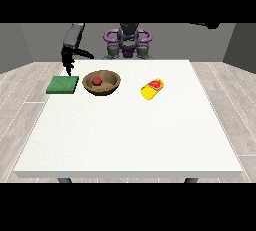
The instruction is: Pick the cup and pour the ball into the bowl, then pick the bowl and place it on the pad
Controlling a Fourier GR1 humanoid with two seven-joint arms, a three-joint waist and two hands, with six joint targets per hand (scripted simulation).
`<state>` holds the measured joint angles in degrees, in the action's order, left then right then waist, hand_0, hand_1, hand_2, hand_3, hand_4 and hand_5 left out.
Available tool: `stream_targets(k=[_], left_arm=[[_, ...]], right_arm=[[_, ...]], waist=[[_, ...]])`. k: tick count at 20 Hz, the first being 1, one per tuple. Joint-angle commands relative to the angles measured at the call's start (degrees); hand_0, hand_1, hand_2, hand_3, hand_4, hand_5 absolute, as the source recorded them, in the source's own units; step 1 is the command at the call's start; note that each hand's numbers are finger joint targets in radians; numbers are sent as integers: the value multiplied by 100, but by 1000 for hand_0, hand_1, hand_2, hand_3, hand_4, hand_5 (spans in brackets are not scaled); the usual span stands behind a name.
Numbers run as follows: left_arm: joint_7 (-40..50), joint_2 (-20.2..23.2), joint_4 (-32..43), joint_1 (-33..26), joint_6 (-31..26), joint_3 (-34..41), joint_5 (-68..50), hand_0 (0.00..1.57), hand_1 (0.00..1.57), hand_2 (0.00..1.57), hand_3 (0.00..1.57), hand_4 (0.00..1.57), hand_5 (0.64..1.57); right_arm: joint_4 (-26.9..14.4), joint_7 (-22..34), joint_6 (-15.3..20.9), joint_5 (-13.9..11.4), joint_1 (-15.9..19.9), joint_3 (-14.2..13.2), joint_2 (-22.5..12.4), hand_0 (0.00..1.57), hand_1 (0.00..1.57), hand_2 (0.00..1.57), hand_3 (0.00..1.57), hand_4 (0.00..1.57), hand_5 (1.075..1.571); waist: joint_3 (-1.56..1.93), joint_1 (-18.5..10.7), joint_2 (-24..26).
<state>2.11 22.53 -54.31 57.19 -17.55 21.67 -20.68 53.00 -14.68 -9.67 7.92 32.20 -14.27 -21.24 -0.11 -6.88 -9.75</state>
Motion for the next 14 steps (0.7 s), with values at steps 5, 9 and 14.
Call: stream_targets(k=[5,9,14], left_arm=[[365,536,-34,-156,-511,318,-687,0,0,0,0,198,1561],[680,972,65,-39,-529,468,-889,0,0,0,0,154,1562],[972,848,-306,209,-293,361,-1135,0,0,0,0,150,1566]], right_arm=[[-570,-295,-62,-41,95,-46,42,0,0,0,0,0,1571],[-743,-381,-147,-120,238,-50,-139,0,0,0,0,0,1570],[-1398,-1102,-196,-81,115,-159,126,0,0,0,0,0,1571]], waist=[[14,76,-72],[14,181,-126],[19,38,-379]])
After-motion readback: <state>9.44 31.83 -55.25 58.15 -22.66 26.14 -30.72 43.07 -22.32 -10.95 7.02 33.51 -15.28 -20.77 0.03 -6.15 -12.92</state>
